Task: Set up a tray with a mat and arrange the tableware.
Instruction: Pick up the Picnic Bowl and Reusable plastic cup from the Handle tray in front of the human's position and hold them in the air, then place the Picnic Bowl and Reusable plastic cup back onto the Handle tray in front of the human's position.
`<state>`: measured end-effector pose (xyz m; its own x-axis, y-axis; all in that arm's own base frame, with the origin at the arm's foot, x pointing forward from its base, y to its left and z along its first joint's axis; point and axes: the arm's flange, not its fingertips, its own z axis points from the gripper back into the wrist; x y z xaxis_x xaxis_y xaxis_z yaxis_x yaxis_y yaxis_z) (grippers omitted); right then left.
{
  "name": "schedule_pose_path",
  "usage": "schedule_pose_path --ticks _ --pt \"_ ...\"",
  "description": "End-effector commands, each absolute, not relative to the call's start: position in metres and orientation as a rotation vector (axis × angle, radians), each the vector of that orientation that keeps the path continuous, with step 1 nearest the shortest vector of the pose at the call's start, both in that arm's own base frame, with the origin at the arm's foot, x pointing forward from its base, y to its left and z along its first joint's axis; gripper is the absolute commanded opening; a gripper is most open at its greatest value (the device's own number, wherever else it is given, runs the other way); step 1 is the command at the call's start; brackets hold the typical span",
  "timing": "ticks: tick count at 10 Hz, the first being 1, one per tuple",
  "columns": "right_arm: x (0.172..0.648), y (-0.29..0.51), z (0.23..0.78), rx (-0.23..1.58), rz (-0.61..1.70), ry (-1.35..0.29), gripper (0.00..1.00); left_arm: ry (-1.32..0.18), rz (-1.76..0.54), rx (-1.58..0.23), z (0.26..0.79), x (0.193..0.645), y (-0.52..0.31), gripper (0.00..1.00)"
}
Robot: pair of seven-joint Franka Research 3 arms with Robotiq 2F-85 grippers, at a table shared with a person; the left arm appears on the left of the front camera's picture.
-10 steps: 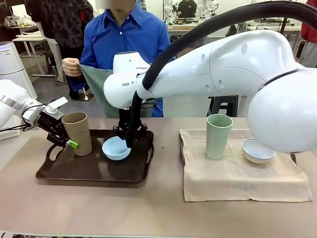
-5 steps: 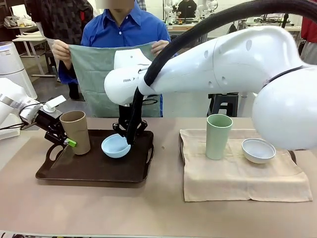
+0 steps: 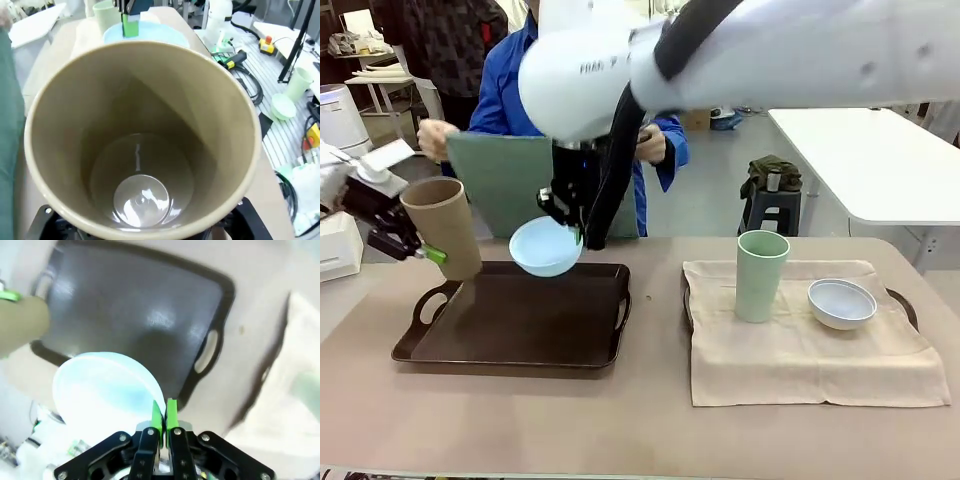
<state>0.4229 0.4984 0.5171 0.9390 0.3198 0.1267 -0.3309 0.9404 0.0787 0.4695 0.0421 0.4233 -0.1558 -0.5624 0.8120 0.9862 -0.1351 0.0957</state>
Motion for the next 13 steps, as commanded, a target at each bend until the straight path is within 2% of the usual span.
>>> schedule_pose_path --ticks 1,3,5,6,13 --pt "0.391 0.481 0.526 0.071 0.307 -0.159 0.00 -0.799 -1.634 -0.661 0.461 0.435 0.030 0.00" --pt "0.383 0.478 0.540 0.076 0.315 -0.163 0.00 -0.847 -1.651 -0.596 0.489 0.419 0.022 0.00" --pt "0.383 0.486 0.554 0.091 0.336 -0.157 0.00 -0.835 -1.576 -0.616 0.483 0.426 0.019 0.00" --pt "0.383 0.486 0.554 0.091 0.336 -0.157 0.00 -0.851 -1.658 -0.615 0.502 0.419 0.023 0.00" --pt "0.383 0.486 0.554 0.091 0.336 -0.157 0.00 -0.851 -1.658 -0.615 0.502 0.419 0.023 0.00"
